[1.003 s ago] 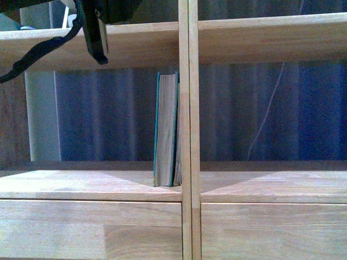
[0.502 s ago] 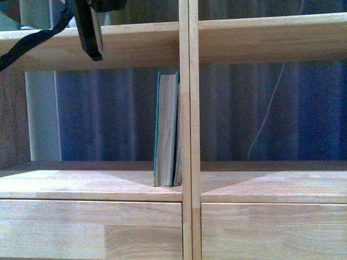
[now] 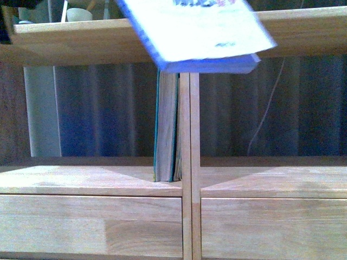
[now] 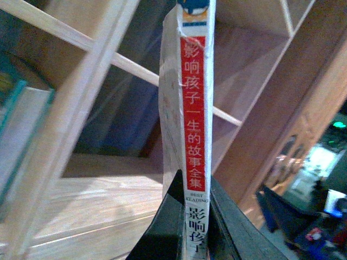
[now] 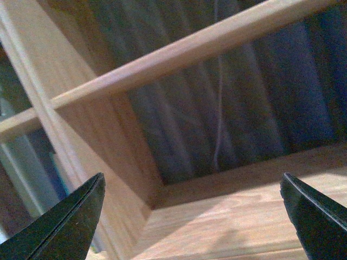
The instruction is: Organize books on shelf
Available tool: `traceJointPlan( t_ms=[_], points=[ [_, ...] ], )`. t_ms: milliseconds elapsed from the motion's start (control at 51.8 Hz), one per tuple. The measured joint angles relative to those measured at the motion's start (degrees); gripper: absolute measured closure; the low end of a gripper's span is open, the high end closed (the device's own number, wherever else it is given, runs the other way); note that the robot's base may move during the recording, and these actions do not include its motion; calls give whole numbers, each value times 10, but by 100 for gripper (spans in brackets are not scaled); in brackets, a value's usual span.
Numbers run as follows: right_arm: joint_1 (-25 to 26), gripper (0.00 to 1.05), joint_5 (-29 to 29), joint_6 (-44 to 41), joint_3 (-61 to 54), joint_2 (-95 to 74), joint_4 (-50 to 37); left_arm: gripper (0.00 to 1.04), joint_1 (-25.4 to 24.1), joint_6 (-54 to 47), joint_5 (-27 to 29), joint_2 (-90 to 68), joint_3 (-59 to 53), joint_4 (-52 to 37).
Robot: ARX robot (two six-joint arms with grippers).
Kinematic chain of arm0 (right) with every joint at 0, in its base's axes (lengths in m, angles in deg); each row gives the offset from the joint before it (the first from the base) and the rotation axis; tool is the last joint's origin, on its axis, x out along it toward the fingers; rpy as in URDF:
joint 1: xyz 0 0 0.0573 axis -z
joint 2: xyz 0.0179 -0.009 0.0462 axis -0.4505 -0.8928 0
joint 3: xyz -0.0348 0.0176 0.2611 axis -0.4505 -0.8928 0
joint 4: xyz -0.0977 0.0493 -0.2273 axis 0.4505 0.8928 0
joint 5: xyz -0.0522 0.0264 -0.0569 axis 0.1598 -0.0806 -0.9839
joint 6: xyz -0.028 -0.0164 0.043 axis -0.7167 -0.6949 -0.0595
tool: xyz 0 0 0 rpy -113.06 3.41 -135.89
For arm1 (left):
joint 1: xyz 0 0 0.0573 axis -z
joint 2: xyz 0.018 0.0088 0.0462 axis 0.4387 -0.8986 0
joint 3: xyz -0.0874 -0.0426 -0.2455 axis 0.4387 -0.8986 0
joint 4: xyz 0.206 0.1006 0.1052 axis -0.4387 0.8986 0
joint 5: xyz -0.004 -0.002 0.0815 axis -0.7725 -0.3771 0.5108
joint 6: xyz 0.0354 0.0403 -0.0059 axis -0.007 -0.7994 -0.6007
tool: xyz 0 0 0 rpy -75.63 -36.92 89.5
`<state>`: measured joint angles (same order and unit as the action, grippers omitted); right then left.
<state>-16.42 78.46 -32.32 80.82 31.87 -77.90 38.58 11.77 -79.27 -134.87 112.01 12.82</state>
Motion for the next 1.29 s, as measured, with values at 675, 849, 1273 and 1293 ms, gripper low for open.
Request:
traceJointPlan(
  t_ms=[675, 849, 1273, 1293],
  points=[
    [7, 21, 1, -175, -129, 45, 90, 98, -291, -320, -20, 26, -89, -2],
    [-16, 48, 6, -228, -175, 92, 129, 98, -308, -342, -12, -29, -78, -19],
    [-101, 102, -76, -245, -274, 215, 154, 98, -196, -402, 65, -232, 73, -77],
    [-101, 102, -77, -245, -276, 219, 156, 98, -194, -403, 67, -237, 77, -78]
  ],
)
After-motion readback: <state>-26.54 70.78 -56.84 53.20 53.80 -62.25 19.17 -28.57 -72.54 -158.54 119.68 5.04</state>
